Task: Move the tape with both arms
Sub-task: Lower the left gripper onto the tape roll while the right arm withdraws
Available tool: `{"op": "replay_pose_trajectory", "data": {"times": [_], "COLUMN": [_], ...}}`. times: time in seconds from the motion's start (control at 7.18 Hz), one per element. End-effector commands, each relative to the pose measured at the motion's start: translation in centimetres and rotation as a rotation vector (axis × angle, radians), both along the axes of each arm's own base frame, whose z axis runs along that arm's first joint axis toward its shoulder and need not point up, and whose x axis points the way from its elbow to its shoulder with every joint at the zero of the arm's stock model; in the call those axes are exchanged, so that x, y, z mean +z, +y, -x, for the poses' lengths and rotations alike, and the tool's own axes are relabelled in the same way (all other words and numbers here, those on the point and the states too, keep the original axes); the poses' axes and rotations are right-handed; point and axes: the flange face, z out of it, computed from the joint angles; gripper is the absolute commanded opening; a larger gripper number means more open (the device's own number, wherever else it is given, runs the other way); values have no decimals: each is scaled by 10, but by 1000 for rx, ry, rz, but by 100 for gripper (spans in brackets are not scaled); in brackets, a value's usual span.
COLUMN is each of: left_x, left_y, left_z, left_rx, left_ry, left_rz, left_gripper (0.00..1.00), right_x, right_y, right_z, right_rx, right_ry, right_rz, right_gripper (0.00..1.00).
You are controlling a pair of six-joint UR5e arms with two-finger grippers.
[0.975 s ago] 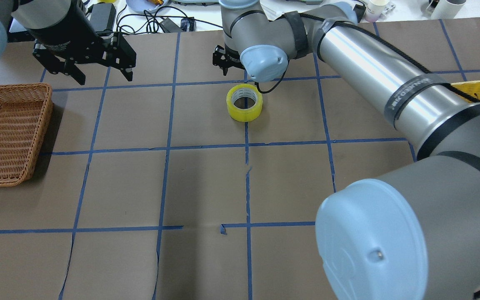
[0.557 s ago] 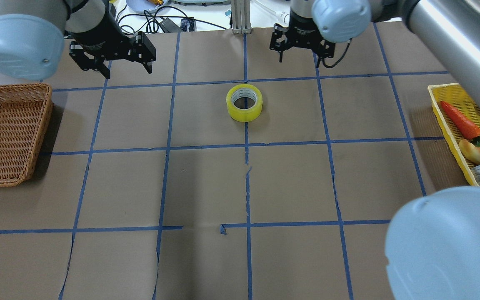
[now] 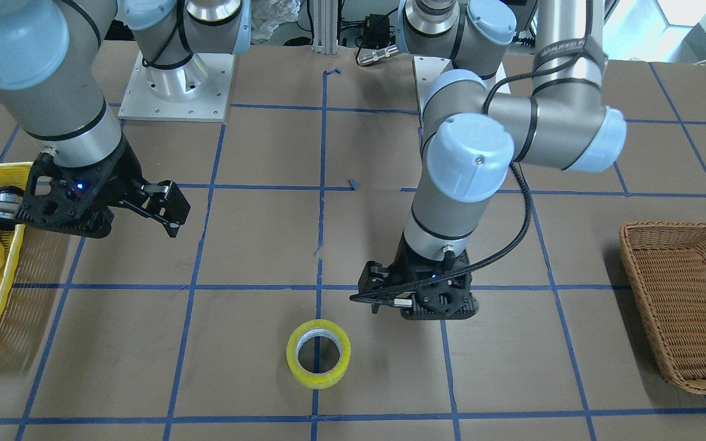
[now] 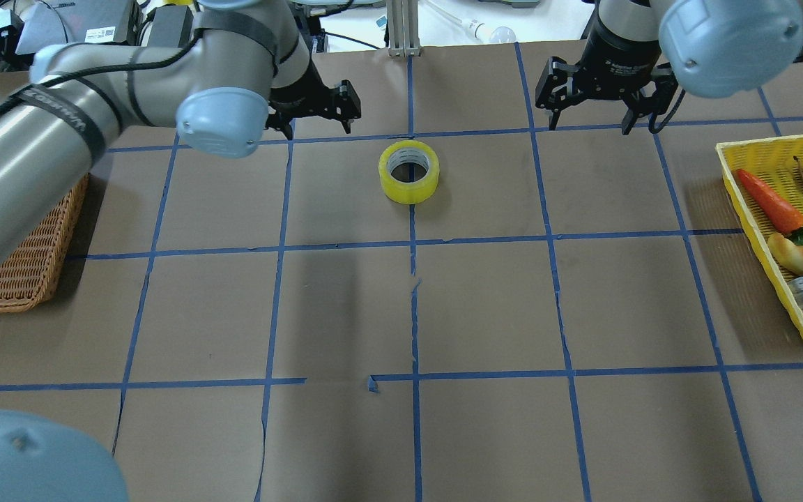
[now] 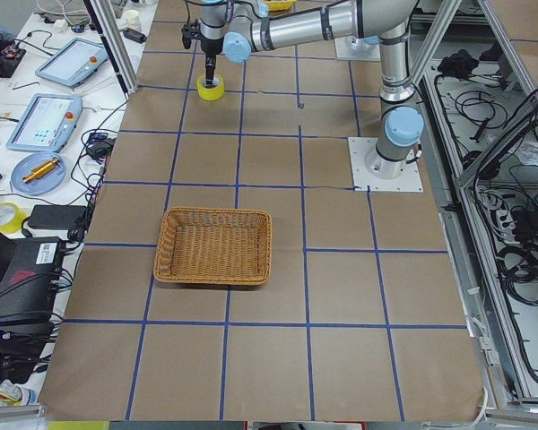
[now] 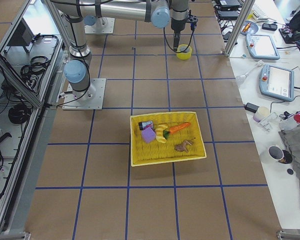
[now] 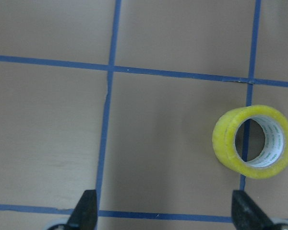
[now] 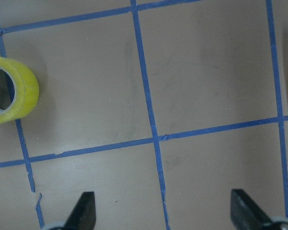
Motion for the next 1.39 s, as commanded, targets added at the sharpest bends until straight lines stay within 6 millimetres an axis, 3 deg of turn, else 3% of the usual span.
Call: {"op": "replay_pose_trajectory", "data": {"times": [0.0, 0.14, 0.28, 0.56, 0.84, 0.98, 1.11, 1.25], "left_x": [-60, -81, -98, -124, -132, -139, -136, -115], "left_y": [-19, -22, -27, -33, -30, -29, -29, -26], "left_z": [50, 54, 55, 56, 61, 62, 62, 62], "left_rx": [-59, -32, -23, -27, 31, 39, 38, 22], "left_ry": [61, 70, 74, 69, 81, 80, 78, 70], "left_rz": [4, -19, -18, -22, -42, -54, -50, -28], "left_gripper": [100, 100, 100, 90, 49, 41, 3, 0], "right_x": [6, 23, 21, 28, 32, 30, 29, 27], "right_y": [13, 33, 42, 49, 54, 59, 62, 63], "right_z": [-1, -8, -10, -10, -9, -7, -6, -6], "right_rx": [3, 21, 26, 30, 31, 28, 27, 29], "right_ry": [-13, -31, -52, -49, -44, -36, -33, -33], "right_rz": [5, 15, -4, 8, 14, 9, 6, 3], "right_gripper": [100, 100, 100, 100, 100, 100, 100, 100]}}
